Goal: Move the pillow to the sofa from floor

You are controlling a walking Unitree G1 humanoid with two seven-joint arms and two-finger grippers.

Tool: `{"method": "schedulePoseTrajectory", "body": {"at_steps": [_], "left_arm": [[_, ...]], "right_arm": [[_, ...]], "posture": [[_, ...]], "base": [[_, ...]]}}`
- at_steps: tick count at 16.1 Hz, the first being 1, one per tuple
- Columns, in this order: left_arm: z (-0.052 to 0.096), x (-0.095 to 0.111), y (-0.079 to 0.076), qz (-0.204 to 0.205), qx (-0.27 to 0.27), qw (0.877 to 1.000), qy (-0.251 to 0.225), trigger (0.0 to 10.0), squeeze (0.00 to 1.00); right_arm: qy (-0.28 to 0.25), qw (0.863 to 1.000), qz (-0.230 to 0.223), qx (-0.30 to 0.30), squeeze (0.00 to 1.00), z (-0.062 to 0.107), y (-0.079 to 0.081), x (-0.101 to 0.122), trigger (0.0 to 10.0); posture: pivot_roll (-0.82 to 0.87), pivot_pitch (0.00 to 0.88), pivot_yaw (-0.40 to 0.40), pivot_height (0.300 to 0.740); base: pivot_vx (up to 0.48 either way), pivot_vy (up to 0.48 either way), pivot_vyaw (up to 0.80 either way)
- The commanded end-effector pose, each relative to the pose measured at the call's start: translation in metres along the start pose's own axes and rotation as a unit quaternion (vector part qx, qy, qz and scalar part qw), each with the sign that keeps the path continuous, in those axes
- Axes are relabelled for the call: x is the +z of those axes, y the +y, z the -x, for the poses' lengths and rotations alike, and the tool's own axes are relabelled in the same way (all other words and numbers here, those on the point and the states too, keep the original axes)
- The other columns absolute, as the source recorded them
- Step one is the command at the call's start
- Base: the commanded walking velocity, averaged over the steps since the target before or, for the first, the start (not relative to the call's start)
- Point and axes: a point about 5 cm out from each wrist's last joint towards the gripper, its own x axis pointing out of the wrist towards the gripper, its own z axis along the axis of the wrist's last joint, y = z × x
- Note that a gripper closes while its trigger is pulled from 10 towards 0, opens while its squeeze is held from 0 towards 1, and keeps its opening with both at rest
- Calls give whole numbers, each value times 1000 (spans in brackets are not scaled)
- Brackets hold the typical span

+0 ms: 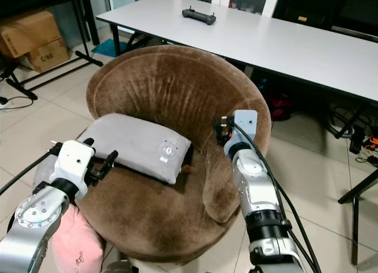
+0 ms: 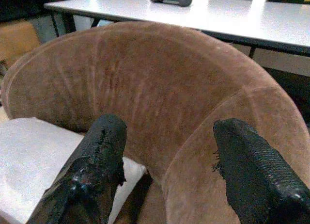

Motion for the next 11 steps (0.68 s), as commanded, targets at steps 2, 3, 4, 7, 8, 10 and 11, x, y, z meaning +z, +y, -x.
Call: {"method": "schedulePoseTrajectory", "body": {"at_steps": [2,3,4,7,8,10,11], "left_arm": [[-1,0,-2,-3,5,1000,-2,10000,0],[-1,0,-2,-1,12,1000,-7,10000,0],[0,1,-2,2,24,1000,-11,10000,0],[-2,5,-5,11,47,998,-27,10000,0],[-2,6,-8,16,48,998,-29,10000,0],[-3,6,-11,22,47,998,-33,10000,0],[-2,6,-13,26,47,998,-33,10000,0]], "right_arm": [[19,999,28,19,0,6,1,0,10000],[9,999,35,26,0,11,-1,1,10000],[-8,999,48,16,0,15,-5,2,10000],[11,999,45,21,0,30,-7,-6,10000],[23,999,21,27,0,35,-5,-10,10000],[17,999,36,38,0,41,0,-11,10000],[14,998,39,37,0,42,2,-11,10000]], "posture": [[176,0,-40,740],[175,0,-42,740],[175,0,-42,740],[164,0,-43,740],[161,0,-43,740],[155,0,-41,740],[153,0,-41,740]], "base": [[0,0,0],[0,0,0],[0,0,0],[0,0,0],[0,0,0],[0,0,0],[0,0,0]]}}
